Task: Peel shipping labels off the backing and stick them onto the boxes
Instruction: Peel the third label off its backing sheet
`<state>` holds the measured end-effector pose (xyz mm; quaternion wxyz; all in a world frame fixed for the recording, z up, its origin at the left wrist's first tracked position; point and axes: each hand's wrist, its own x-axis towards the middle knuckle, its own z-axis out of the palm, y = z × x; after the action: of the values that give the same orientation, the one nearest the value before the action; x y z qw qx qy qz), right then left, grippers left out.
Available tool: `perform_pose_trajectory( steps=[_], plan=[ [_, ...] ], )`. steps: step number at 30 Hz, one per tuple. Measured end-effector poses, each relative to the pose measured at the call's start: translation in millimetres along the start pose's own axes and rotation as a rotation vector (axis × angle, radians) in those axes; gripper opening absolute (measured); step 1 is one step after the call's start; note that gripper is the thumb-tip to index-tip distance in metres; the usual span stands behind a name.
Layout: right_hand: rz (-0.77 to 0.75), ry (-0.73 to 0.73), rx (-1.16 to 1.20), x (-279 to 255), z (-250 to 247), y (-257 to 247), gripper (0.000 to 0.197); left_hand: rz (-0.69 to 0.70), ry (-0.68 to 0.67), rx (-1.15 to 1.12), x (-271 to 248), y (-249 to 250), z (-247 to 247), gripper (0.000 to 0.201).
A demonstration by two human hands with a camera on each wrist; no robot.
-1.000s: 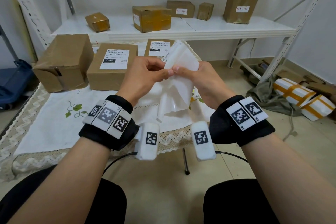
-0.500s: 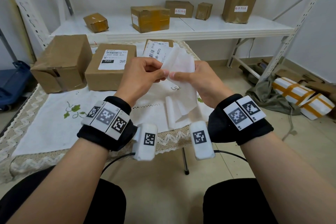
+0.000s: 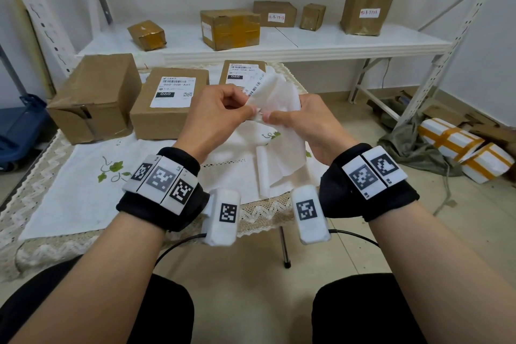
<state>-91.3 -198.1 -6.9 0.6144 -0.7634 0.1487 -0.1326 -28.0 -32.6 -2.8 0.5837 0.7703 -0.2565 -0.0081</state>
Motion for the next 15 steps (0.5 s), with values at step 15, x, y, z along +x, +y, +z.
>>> perform_pose_trajectory(
  steps=[15],
  plan=[
    [-0.033, -0.048, -0.081, -8.1, 5.9, 0.5, 0.024, 0.024, -0.095, 0.025, -4.0, 1.6, 1.8, 0.019]
  ],
)
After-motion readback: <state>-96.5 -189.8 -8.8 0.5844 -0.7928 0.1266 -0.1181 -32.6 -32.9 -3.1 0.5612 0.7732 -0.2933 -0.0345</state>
